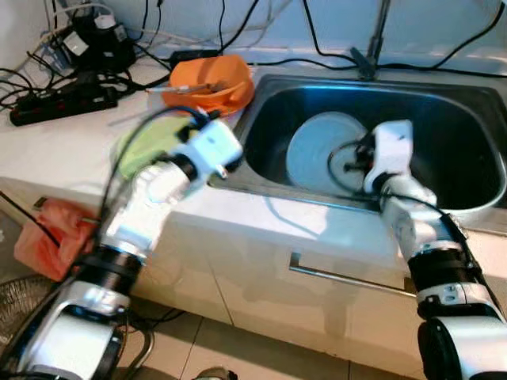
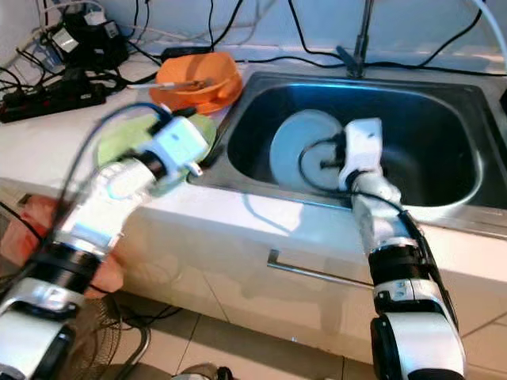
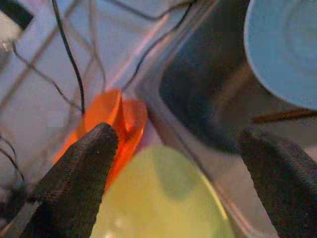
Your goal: Kitchen organization
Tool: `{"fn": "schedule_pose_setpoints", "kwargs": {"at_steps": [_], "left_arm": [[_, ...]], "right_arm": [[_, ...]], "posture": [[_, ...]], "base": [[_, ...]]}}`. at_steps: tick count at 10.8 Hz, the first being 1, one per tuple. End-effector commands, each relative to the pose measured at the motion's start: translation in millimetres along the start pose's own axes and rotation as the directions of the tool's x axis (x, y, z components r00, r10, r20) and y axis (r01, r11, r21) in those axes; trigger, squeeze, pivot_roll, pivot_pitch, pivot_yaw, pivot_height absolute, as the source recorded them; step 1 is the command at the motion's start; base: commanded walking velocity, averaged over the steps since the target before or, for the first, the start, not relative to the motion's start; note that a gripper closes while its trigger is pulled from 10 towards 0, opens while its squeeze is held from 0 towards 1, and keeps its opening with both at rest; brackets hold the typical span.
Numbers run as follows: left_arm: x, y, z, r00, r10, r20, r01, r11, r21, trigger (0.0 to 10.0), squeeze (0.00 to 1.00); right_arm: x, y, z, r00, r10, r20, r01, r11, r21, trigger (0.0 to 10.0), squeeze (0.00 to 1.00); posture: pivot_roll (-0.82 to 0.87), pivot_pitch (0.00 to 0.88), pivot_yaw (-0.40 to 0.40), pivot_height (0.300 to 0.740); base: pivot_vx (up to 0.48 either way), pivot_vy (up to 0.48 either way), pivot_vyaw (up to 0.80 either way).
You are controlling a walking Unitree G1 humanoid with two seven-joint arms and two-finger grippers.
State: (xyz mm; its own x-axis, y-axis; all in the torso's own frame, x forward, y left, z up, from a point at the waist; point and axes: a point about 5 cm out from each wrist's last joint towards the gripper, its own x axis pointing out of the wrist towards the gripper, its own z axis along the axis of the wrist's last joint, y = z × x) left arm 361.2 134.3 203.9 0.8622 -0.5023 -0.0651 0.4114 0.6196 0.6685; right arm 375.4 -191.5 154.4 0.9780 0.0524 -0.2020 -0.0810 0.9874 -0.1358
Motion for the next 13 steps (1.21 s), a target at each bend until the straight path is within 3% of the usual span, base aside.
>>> {"fn": "schedule_pose_setpoints", "kwargs": {"at_steps": [1,2,4,8,11,13], "left_arm": [[-4.8,7.1,-2.9,1.000,-0.005,-0.029,0.004,1.000,-0.021,10.0,1.00],[-6.7,12.5,-6.9,0.995,-0.032,-0.092,0.031,0.999,-0.013,10.0,1.00],[-13.3,17.9,-11.0,0.975,-0.126,-0.181,0.132,0.991,0.021,10.0,1.00],[-23.2,17.0,-8.2,0.937,-0.222,-0.271,0.254,0.963,0.088,10.0,1.00],[-35.2,25.9,-2.2,0.912,-0.258,-0.320,0.310,0.943,0.122,10.0,1.00],[-45.0,25.4,-3.6,0.872,-0.301,-0.387,0.375,0.918,0.131,10.0,1.00]], "right_arm": [[0.9,1.1,1.3,1.000,0.029,0.008,-0.028,0.999,-0.022,10.0,0.00],[2.2,0.8,1.3,0.999,0.055,0.003,-0.054,0.998,-0.028,10.0,1.00],[3.3,-1.4,4.3,0.995,0.098,-0.001,-0.097,0.993,-0.068,10.0,1.00],[4.7,-0.1,3.8,0.992,0.126,0.003,-0.126,0.991,-0.050,10.0,1.00],[7.2,2.3,5.2,0.991,0.133,0.006,-0.133,0.990,-0.043,10.0,1.00],[7.7,3.1,5.3,0.990,0.140,0.008,-0.139,0.990,-0.038,10.0,1.00]], "posture": [[0.12,0.028,0.102,0.740],[0.13,0.024,0.102,0.740],[0.13,0.023,0.106,0.740],[0.14,0.022,0.111,0.740],[0.16,0.020,0.107,0.740],[0.16,0.020,0.107,0.740]], "base": [[0.000,0.000,0.00],[0.000,0.000,0.00],[0.000,0.000,0.00],[0.000,0.000,0.00],[0.000,0.000,0.00],[0.000,0.000,0.00]]}}
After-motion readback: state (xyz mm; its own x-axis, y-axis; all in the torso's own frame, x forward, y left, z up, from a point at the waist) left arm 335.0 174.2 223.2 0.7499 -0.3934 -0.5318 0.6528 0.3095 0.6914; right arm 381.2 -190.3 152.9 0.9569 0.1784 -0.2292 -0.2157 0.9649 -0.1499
